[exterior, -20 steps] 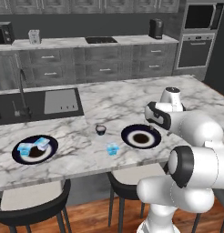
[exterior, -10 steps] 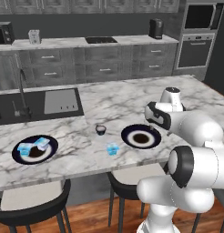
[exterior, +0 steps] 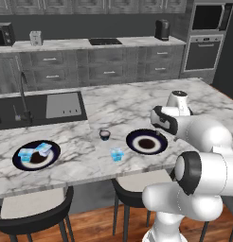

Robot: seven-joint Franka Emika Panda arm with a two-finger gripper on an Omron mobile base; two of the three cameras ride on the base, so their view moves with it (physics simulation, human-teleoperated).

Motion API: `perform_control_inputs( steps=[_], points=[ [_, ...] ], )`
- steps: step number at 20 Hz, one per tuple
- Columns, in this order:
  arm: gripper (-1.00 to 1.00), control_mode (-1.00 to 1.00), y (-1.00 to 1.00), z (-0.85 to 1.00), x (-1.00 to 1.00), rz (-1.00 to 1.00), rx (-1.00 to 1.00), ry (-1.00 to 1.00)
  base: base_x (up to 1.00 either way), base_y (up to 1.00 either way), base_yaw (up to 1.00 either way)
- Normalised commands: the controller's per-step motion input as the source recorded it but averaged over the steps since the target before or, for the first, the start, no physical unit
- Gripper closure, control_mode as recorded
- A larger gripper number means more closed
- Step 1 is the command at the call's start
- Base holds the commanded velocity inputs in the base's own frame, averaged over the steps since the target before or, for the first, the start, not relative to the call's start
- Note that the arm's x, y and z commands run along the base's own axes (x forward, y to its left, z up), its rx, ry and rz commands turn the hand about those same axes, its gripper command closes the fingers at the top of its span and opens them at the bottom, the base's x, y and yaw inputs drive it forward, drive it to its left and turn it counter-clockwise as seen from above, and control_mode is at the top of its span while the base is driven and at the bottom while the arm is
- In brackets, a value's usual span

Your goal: Place two yogurt containers on each plate.

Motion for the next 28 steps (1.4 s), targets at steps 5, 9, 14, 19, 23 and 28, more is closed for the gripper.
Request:
perform_control_inputs(
  steps=[5, 9, 14, 19, 23, 28],
  points=[
    [-1.00, -1.00, 0.34, -0.07, -0.03, 0.01, -0.14, 0.05, 0.00, 0.00, 0.00],
    [-1.00, -1.00, 0.62, 0.03, -0.08, 0.40, -0.02, 0.00, 0.00, 0.00, 0.00],
    [-1.00, -1.00, 0.75, 0.00, -0.01, 0.52, 0.00, 0.01, 0.00, 0.00, 0.00],
    [-1.00, -1.00, 0.77, 0.00, 0.00, 0.44, 0.00, 0.07, 0.00, 0.00, 0.00],
    [-1.00, -1.00, 0.77, -0.06, 0.04, 0.22, 0.00, 0.06, 0.00, 0.00, 0.00],
    [-1.00, -1.00, 0.58, -0.08, 0.12, 0.01, 0.01, 0.17, 0.00, 0.00, 0.00]
  ],
)
